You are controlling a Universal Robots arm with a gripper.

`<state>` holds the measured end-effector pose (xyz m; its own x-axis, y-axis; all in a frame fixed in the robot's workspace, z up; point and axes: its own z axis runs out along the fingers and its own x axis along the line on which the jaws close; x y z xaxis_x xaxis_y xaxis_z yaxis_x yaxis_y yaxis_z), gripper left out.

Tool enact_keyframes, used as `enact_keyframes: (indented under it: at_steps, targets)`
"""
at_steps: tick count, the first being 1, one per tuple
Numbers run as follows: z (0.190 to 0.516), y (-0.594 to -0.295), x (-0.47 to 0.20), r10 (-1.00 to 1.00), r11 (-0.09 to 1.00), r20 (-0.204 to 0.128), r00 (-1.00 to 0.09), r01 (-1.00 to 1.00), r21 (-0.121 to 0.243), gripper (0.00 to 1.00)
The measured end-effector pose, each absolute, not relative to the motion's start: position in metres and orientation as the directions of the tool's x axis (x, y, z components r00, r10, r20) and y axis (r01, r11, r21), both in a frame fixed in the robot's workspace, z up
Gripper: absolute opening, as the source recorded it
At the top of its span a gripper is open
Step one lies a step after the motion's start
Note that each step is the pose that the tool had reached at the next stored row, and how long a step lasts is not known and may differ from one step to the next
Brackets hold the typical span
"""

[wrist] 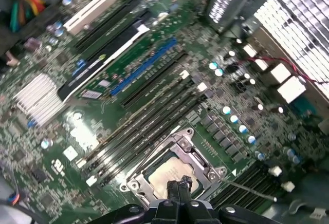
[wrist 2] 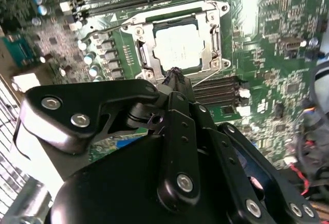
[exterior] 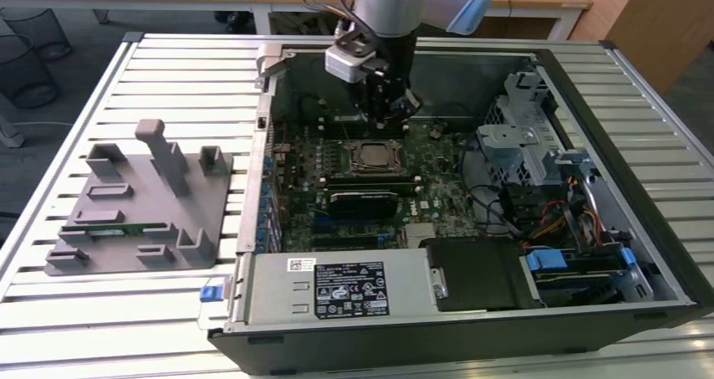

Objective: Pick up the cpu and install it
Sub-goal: 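Install the first cpu locking lever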

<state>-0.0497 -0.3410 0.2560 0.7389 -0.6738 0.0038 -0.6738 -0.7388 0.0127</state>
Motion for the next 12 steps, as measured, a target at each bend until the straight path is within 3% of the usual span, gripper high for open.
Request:
enact_keyframes:
  at_steps: [12]
  targets:
    - [0.2558,-0.3411,-0.0497,-0.817,-0.576,0.004,0.576,-0.817,0.013,0.11]
